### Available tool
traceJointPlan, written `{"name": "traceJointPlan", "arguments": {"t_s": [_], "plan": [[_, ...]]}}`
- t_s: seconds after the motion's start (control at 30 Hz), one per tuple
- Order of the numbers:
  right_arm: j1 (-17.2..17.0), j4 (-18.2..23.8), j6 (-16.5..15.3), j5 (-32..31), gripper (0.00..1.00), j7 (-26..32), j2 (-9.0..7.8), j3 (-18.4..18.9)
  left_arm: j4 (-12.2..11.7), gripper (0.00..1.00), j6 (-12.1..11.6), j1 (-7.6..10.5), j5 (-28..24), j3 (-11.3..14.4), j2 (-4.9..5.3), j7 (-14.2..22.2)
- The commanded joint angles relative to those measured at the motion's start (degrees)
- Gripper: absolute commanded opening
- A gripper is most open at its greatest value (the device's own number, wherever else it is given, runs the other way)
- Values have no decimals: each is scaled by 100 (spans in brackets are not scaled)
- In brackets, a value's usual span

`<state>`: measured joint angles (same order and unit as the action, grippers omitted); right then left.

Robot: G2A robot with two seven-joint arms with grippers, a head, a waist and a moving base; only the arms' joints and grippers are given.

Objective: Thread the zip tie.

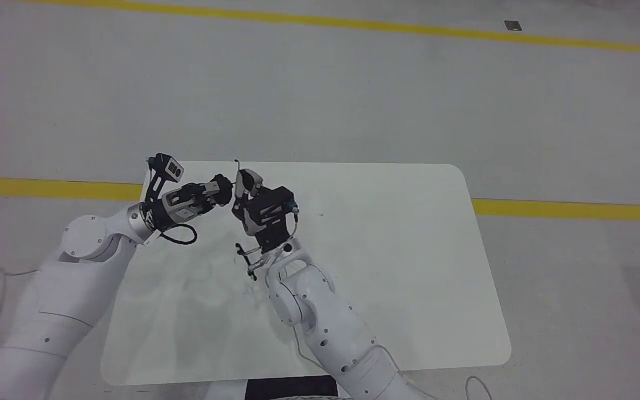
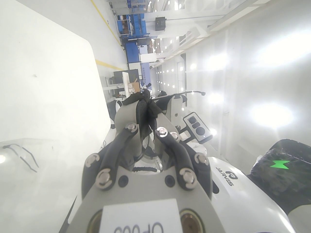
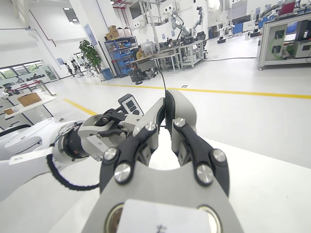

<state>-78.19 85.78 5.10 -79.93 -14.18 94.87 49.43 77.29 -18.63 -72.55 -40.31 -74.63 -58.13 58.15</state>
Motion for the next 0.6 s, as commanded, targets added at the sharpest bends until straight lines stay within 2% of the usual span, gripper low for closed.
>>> {"name": "traceJointPlan", "arguments": {"t_s": [0.0,0.57], "plan": [[10,-23,5,11,0,16,3,-10,0,0,0,0,0,0,0,0],[40,-125,74,69,0,-16,12,-34,0,0,0,0,0,0,0,0]]}}
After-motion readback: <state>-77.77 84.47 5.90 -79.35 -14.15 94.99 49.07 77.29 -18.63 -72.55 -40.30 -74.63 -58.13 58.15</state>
